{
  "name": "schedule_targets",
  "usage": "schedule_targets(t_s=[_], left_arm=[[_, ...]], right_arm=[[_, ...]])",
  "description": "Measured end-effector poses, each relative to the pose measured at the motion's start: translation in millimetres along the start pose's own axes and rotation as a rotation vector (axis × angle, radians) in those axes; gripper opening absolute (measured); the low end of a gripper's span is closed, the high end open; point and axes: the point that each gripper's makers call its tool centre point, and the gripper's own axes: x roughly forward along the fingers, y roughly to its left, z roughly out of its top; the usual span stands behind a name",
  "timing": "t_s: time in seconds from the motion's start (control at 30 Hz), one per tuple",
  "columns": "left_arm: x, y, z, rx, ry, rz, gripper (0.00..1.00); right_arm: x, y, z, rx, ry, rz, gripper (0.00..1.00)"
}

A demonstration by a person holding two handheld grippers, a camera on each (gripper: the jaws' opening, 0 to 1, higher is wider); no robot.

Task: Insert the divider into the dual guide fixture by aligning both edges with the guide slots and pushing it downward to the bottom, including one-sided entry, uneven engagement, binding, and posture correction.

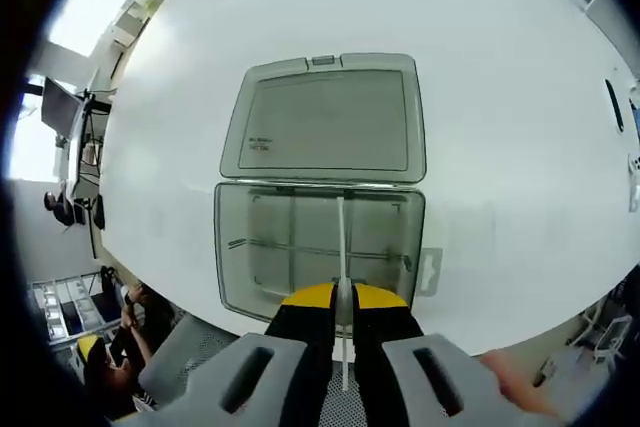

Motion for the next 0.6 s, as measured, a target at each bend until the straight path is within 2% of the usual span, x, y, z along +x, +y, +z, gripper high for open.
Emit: schedule_targets(t_s=[0.33, 0.6], left_arm=[[1.4, 0.0, -5.4, -0.001, 0.016, 0.008, 0.64], [0.7, 2.3, -8.1, -0.010, 0.018, 0.013, 0.65]], right_arm=[[2.1, 1.1, 1.5, 0.010, -0.002, 0.002, 0.00], [5.5, 2.2, 4.2, 0.015, -0.001, 0.004, 0.01]])
